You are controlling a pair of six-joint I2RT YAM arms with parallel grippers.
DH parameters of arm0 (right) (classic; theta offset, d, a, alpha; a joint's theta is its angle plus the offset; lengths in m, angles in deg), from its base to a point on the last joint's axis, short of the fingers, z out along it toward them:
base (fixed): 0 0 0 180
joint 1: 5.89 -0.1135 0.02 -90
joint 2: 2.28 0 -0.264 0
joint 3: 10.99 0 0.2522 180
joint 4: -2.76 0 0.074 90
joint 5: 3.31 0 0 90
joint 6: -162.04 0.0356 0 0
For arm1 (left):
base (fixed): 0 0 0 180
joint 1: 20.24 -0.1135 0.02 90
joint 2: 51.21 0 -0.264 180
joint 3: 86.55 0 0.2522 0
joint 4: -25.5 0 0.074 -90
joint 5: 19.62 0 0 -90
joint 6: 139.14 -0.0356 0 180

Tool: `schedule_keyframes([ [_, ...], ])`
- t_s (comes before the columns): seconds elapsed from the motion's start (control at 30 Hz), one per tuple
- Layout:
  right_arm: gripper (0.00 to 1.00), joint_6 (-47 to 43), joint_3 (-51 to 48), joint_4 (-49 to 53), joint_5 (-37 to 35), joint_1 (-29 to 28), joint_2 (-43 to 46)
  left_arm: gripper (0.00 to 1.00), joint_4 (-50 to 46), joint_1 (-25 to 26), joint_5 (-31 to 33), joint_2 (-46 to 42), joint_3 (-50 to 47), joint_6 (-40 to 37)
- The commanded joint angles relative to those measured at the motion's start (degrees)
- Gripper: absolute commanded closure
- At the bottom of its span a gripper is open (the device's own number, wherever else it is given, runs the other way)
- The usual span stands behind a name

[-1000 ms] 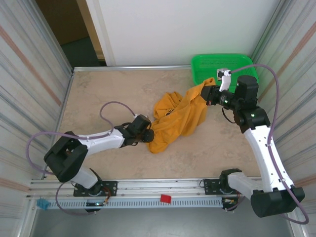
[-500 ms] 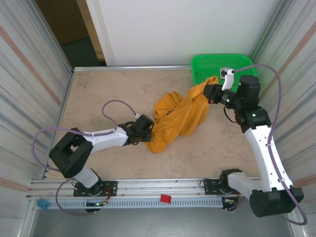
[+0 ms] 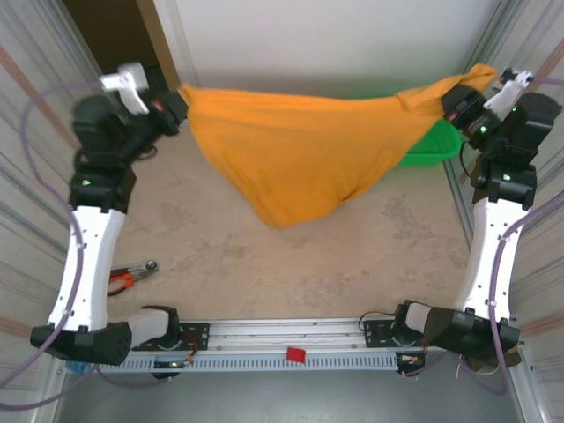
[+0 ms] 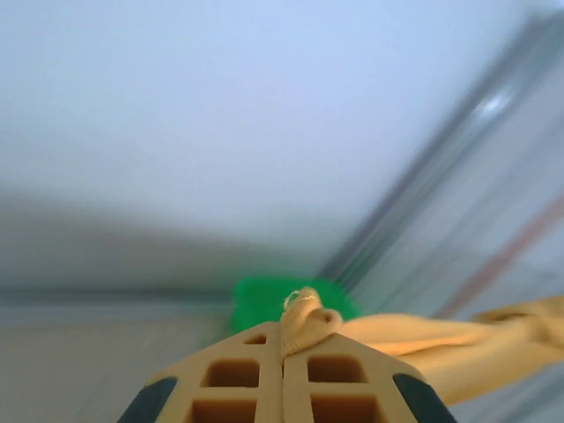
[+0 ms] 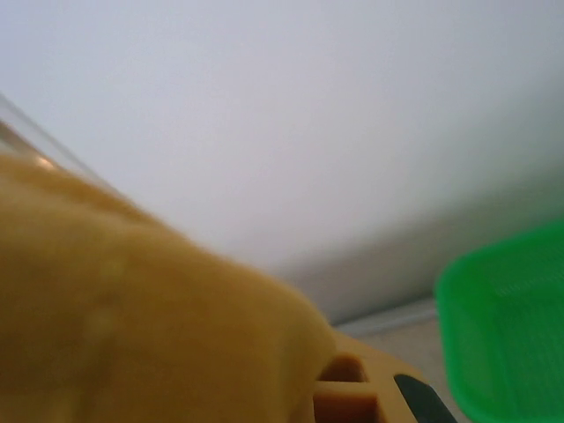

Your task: Fold the inside-out t-shirt

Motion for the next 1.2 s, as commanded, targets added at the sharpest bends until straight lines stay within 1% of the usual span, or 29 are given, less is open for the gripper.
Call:
schedule_keyframes([
  [0.0, 1.00, 6.16, 8.04, -6.28, 4.32, 0.87, 1.21, 1.00, -0.31, -0.26, -9.01, 1.53, 10.60, 1.77],
  [0.07, 1.00, 6.21, 10.40, -6.37, 3.62, 1.30, 2.06, 1.00, 1.56, -0.20, -8.17, 1.68, 14.03, 3.06],
  [0.13, 1.00, 5.94, 11.45, -6.31, 2.57, 1.55, 2.73, 1.00, 1.60, -0.26, -6.12, 1.43, 15.85, 2.71],
  [0.23, 1.00, 5.51, 11.14, -4.87, 1.09, 2.34, 2.50, 1.00, -4.53, -1.17, 0.57, 1.33, 17.08, -0.75],
  [0.3, 1.00, 5.66, 9.93, -4.42, 0.51, 3.01, 2.88, 1.00, -6.35, -3.18, 2.72, 0.71, 15.52, -0.79],
  [0.37, 1.00, 5.12, 9.34, -4.44, -0.28, 3.73, 4.96, 1.00, -3.83, -5.06, 1.17, -1.32, 12.84, 0.76],
  [0.47, 1.00, 3.94, 12.78, -3.80, -1.45, 3.78, 7.23, 1.00, -0.80, -5.07, 1.66, -4.43, 12.28, 1.51],
  [0.57, 1.00, 4.49, 21.14, -2.52, -0.91, 3.53, 6.09, 1.00, -1.13, -5.05, 1.52, -4.74, 17.41, 1.55],
  [0.67, 1.00, 5.60, 26.75, 0.45, 0.15, 3.15, 1.85, 1.00, -6.00, -5.01, 2.36, -2.13, 22.77, 0.60],
  [0.77, 1.00, 7.56, 24.92, 0.92, 3.41, 3.12, -2.54, 1.00, -8.25, -5.09, 4.30, 0.24, 20.16, -0.61],
  [0.83, 1.00, 8.83, 20.75, -0.54, 5.14, 2.85, -4.26, 1.00, -8.76, -5.61, 4.48, 2.30, 17.51, -1.35],
  [0.97, 1.00, 8.86, 13.57, -2.26, 6.22, 2.07, -5.46, 1.00, -6.37, -7.78, 2.27, 5.93, 13.43, 1.20],
  [1.07, 1.00, 8.76, 12.80, -2.35, 7.23, 1.88, -4.56, 1.00, -4.69, -7.91, 1.06, 6.59, 13.07, 2.29],
  [1.17, 1.00, 8.83, 14.52, -1.75, 7.59, 1.96, -2.02, 1.00, -3.36, -7.91, -1.32, 4.74, 13.35, 4.48],
])
